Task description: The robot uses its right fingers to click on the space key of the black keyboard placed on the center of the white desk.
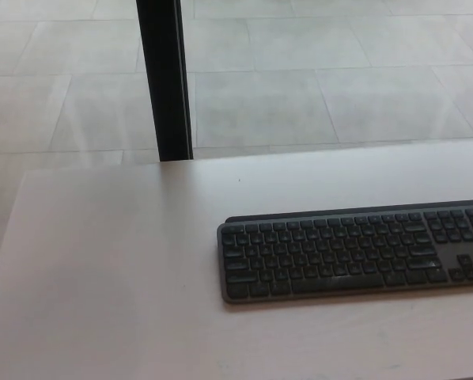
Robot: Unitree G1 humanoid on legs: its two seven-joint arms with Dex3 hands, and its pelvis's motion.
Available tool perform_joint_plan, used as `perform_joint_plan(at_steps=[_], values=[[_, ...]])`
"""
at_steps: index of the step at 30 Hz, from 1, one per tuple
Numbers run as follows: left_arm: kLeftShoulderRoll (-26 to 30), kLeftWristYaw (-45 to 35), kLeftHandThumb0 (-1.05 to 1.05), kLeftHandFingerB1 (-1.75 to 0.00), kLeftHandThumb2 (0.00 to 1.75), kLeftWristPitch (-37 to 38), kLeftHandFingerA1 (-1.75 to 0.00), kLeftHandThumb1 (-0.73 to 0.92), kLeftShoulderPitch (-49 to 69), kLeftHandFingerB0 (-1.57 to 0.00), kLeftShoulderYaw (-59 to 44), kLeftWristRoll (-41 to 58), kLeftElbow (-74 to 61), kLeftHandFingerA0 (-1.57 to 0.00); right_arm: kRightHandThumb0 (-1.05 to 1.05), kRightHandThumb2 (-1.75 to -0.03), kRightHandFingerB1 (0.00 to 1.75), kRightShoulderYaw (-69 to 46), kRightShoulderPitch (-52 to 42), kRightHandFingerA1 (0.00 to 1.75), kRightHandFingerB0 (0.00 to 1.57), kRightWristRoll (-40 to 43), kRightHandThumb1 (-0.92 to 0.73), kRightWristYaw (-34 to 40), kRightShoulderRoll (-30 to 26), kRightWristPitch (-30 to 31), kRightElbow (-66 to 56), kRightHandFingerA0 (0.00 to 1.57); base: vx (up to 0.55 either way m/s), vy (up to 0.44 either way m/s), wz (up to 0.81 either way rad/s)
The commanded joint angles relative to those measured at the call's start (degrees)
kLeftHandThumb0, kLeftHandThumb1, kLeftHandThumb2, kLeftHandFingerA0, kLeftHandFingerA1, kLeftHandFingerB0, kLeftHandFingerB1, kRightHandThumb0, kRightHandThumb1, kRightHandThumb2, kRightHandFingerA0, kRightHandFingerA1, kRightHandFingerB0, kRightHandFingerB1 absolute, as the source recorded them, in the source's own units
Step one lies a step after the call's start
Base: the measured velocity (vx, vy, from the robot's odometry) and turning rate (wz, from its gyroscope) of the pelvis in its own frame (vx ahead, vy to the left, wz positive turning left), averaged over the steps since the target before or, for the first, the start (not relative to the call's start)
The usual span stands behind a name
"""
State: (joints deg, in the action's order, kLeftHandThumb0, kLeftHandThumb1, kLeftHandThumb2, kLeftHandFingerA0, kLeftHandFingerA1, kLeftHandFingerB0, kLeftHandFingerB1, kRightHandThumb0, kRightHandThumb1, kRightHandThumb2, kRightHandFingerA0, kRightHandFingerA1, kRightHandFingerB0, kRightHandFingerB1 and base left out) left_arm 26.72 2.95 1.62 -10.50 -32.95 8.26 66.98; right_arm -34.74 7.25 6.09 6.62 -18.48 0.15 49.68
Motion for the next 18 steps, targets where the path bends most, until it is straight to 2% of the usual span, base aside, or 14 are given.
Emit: perform_joint_plan(at_steps=[1, 4, 5, 6, 7, 9, 11, 12, 13, 14, 15, 16, 17, 18], values=[[2.76, 3.27, -0.61, -0.56, 0.64, 1.23, -0.66, 0.8, -2.48, -0.58, -6.96, 7.37, 3.88, -0.73, -0.29, -0.63, 0.71, -8.89, 1.95, 0.98, 0.54, 8.47, -0.63, 6.52, -2.43, -0.31, -1.14, 0.97, 0.0, 0.0, 0.0], [2.87, 3.28, -0.62, -0.54, 0.64, 1.29, -0.66, 0.8, -3.07, -0.55, -7.67, 6.98, 4.65, -0.71, -0.33, -0.59, 0.77, -12.53, 3.42, 1.06, 0.63, 9.52, -0.67, 10.27, -3.49, 2.47, -0.49, 1.05, 0.0, 0.0, 0.0], [2.94, 3.2, -0.62, -0.54, 0.64, 1.06, -0.65, 0.8, -3.18, -0.55, -7.75, 6.95, 4.77, -0.7, -0.36, -0.6, 0.98, -13.05, 3.98, 1.15, 0.74, 9.31, -0.67, 11.65, -4.09, 3.32, 0.16, 1.07, 0.0, 0.0, 0.0], [2.99, 3.35, -0.62, -0.54, 0.64, 0.94, -0.65, 0.8, -3.28, -0.55, -7.71, 6.85, 4.84, -0.7, -0.36, -0.6, 0.98, -13.18, 4.12, 1.15, 0.74, 9.01, -0.67, 12.18, -4.39, 3.86, 0.33, 1.07, 0.0, 0.0, 0.0], [3.0, 3.13, -0.61, -0.54, 0.64, 1.22, -0.65, 0.8, -3.14, -0.55, -7.4, 6.54, 4.9, -0.7, -0.34, -0.61, 1.04, -13.61, 4.51, 1.33, 0.77, 8.96, -0.68, 13.05, -5.33, 5.53, 1.08, 1.06, 0.0, 0.0, 0.0], [3.06, 3.55, -0.62, -0.56, 0.64, 1.3, -0.66, 0.79, -3.2, -0.59, -7.24, 6.51, 5.04, -0.74, -0.28, -0.69, 1.1, -15.15, 4.52, 1.41, 0.79, 10.21, -0.66, 13.56, -5.79, 6.2, 0.85, 1.08, 0.0, 0.0, 0.0], [3.0, 3.83, -0.62, -0.56, 0.63, 1.38, -0.66, 0.79, -3.27, -0.59, -6.96, 6.46, 5.07, -0.74, -0.26, -0.73, 1.05, -15.81, 4.05, 1.38, 0.7, 10.58, -0.61, 14.14, -5.76, 7.29, -0.64, 1.03, 0.0, 0.0, 0.0], [3.0, 3.69, -0.62, -0.55, 0.63, 1.58, -0.66, 0.79, -3.27, -0.57, -6.96, 6.59, 5.15, -0.74, -0.24, -0.81, 1.07, -15.99, 4.29, 1.45, 0.61, 10.61, -0.51, 14.88, -6.28, 8.15, -1.04, 1.1, 0.0, 0.0, 0.0], [3.06, 3.63, -0.63, -0.55, 0.63, 1.74, -0.67, 0.79, -3.26, -0.57, -6.94, 6.71, 5.29, -0.76, -0.26, -0.85, 1.06, -15.88, 4.58, 1.43, 0.75, 10.51, -0.52, 15.29, -7.0, 9.32, -1.33, 1.2, 0.0, 0.0, 0.0], [3.15, 3.7, -0.63, -0.55, 0.64, 1.83, -0.66, 0.8, -3.27, -0.58, -6.8, 6.74, 5.44, -0.76, -0.23, -1.0, 1.0, -16.06, 5.31, 1.27, 0.89, 10.85, -0.43, 15.66, -8.13, 10.93, -1.54, 1.31, 0.0, 0.0, 0.0], [3.2, 3.76, -0.63, -0.55, 0.64, 1.77, -0.66, 0.8, -3.32, -0.58, -6.61, 6.77, 5.46, -0.76, -0.23, -1.0, 1.0, -16.62, 6.05, 1.27, 0.89, 11.63, -0.43, 15.92, -8.69, 11.46, -1.3, 1.31, 0.0, 0.0, 0.0], [3.21, 3.54, -0.62, -0.54, 0.64, 1.68, -0.65, 0.8, -3.3, -0.55, -6.6, 6.99, 5.31, -0.74, -0.23, -0.82, 1.13, -18.15, 6.97, 1.36, 0.79, 13.43, -0.53, 16.41, -8.53, 11.72, -2.91, 1.13, 0.0, 0.0, 0.0], [3.26, 3.57, -0.62, -0.54, 0.64, 1.23, -0.65, 0.8, -3.51, -0.56, -6.86, 7.54, 5.38, -0.73, -0.29, -0.68, 1.08, -18.94, 8.78, 1.24, 0.9, 14.3, -0.56, 16.76, -8.75, 9.95, -4.08, 1.22, 0.0, 0.0, 0.0], [3.31, 3.71, -0.61, -0.54, 0.64, 1.28, -0.64, 0.8, -3.5, -0.57, -6.7, 7.47, 5.41, -0.73, -0.3, -0.64, 1.01, -18.75, 9.75, 1.22, 0.7, 14.5, -0.61, 17.04, -9.28, 12.44, -5.62, 1.17, 0.0, 0.0, 0.0]])
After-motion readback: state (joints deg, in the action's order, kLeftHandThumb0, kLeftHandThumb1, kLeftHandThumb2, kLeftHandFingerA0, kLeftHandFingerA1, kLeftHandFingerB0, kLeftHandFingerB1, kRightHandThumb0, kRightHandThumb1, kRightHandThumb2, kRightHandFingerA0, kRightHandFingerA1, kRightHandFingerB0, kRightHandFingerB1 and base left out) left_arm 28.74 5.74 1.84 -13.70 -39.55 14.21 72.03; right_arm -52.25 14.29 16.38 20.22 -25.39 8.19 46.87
